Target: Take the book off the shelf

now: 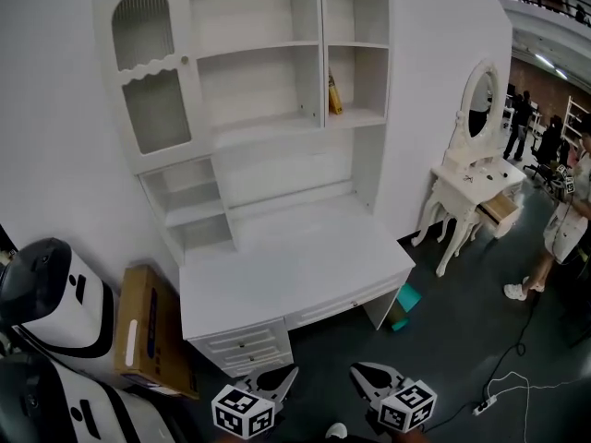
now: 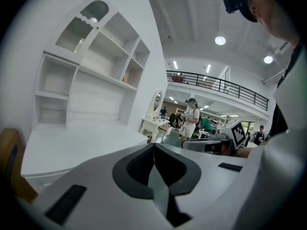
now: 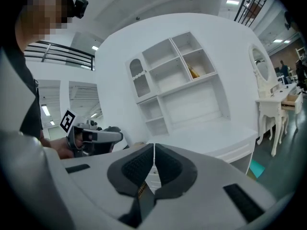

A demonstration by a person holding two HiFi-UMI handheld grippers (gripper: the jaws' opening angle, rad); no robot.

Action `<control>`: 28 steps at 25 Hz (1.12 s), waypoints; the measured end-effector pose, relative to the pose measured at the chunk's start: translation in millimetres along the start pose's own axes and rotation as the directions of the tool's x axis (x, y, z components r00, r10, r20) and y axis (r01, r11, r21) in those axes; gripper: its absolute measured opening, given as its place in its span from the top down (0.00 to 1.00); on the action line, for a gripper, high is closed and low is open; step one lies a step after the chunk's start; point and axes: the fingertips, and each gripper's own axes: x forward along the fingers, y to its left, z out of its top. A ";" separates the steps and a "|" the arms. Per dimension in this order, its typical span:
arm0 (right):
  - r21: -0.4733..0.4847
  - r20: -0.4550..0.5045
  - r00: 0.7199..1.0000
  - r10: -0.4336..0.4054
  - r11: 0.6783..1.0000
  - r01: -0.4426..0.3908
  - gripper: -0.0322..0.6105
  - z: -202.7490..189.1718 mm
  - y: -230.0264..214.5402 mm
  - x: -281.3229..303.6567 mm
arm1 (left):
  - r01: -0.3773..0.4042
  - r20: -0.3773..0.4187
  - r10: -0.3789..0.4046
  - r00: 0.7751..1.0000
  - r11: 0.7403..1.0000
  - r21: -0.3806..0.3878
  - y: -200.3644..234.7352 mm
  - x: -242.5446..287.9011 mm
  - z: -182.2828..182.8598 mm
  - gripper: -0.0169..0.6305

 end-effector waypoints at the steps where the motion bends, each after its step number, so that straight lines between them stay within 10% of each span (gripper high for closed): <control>1: -0.002 0.000 1.000 0.004 1.000 -0.004 0.90 2.8 -8.8 -0.7 | -0.012 -0.003 0.012 1.000 1.000 0.005 1.2 9.6 1.7 0.96; 28: 0.053 -0.063 0.998 0.010 0.999 -0.007 0.90 19.7 -140.0 44.2 | -0.027 -0.050 0.029 0.998 0.999 0.038 35.2 148.4 42.4 0.96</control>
